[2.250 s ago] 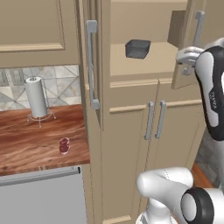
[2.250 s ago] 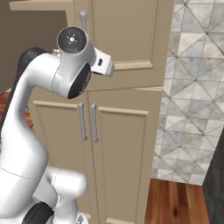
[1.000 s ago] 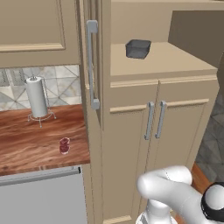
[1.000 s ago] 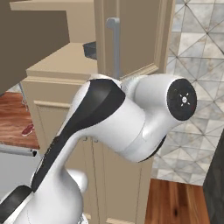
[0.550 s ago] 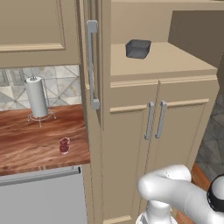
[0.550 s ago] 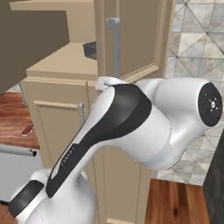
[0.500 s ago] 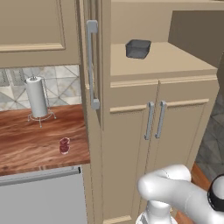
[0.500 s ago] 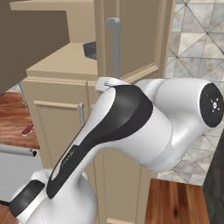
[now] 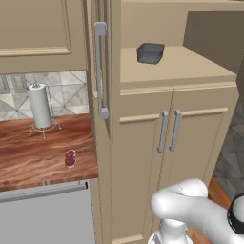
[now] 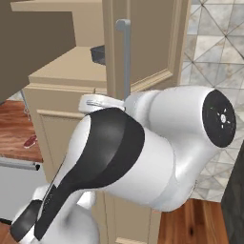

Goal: Retrieve the tupperware from the cabinet, then place the raw meat into the tupperware to avoid contamination.

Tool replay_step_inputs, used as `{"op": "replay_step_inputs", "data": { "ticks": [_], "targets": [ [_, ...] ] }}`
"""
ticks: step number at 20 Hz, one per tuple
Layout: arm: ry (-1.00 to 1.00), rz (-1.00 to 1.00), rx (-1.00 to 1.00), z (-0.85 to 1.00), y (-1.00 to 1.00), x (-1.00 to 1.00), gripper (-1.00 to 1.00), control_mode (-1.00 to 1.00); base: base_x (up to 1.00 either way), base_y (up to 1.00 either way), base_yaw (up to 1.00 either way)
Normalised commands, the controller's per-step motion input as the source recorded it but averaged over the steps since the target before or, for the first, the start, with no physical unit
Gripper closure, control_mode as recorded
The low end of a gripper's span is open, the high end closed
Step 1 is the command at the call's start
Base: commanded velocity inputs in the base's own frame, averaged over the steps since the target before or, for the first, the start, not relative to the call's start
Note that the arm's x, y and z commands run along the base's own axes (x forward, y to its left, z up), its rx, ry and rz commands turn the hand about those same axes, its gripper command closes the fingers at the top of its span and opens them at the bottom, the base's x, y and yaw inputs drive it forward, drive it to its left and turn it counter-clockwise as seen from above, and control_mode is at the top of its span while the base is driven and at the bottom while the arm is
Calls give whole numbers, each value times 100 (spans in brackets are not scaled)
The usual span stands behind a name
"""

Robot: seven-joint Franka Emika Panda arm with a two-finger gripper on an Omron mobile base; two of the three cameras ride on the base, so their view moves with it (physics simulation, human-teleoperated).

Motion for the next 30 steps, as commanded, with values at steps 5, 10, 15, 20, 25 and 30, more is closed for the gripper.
{"op": "replay_step_inputs", "data": {
  "ticks": [5, 10, 15, 20, 25, 30],
  "targets": [
    [11, -8, -22, 2, 56, -34, -100, -100, 0, 0, 0],
    [16, -12, -26, 0, 47, -14, -100, -100, 0, 0, 0],
    [19, -13, -29, 0, 45, -5, -100, -100, 0, 0, 0],
    [19, -12, -29, -3, 47, -1, -100, -100, 0, 0, 0],
    [19, -10, -29, -2, 43, 16, -100, -100, 0, 0, 0],
    [15, -2, -36, -22, 29, 39, -100, -100, 0, 0, 0]
  ]
}}
